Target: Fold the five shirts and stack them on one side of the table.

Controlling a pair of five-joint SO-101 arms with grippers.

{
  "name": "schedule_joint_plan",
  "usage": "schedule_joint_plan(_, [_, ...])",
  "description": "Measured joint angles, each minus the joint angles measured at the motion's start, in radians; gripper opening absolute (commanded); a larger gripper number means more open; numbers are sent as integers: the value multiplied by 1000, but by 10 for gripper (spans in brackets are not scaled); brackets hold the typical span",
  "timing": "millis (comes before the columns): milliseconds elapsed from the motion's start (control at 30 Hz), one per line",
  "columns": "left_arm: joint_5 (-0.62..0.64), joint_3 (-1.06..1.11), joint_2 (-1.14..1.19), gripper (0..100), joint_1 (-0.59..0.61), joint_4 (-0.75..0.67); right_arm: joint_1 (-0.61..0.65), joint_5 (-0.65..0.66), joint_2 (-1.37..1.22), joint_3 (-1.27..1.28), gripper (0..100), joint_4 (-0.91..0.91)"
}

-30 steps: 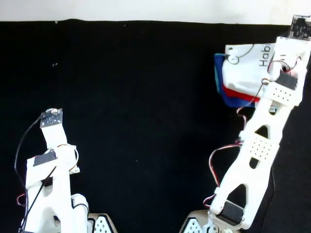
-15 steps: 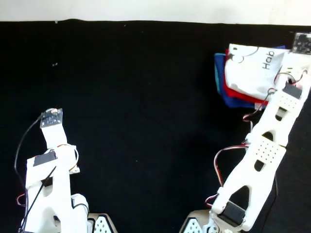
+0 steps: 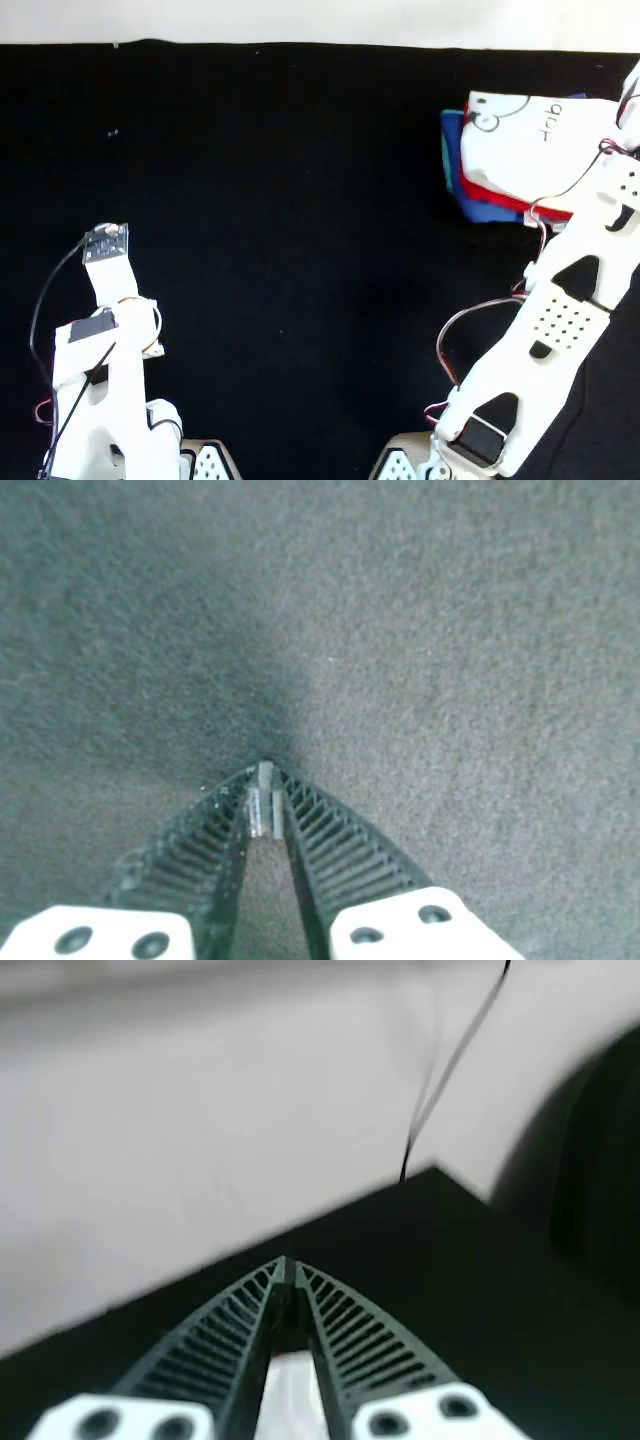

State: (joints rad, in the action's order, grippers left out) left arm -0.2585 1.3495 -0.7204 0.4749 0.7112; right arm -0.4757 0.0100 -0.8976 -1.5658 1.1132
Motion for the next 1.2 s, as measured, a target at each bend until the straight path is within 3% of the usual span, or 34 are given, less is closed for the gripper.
schedule_joint_plan(233, [0,0,0,12,0,0,-54,0,-51,17,10,331])
schedule_joint_plan(333, [0,0,0,12,0,0,-97,11,-127,17,10,381])
schedule_joint_plan(533, [0,0,0,12,0,0,-114,192,-302,14,7,439])
schedule_joint_plan(867, [0,0,0,12,0,0,-112,212,-244,-83,7,554])
schedule_joint_plan(1067, [0,0,0,12,0,0,-46,89,-60,-84,9,569])
schedule_joint_plan(1200, [0,0,0,12,0,0,106,98,-17,-87,9,634])
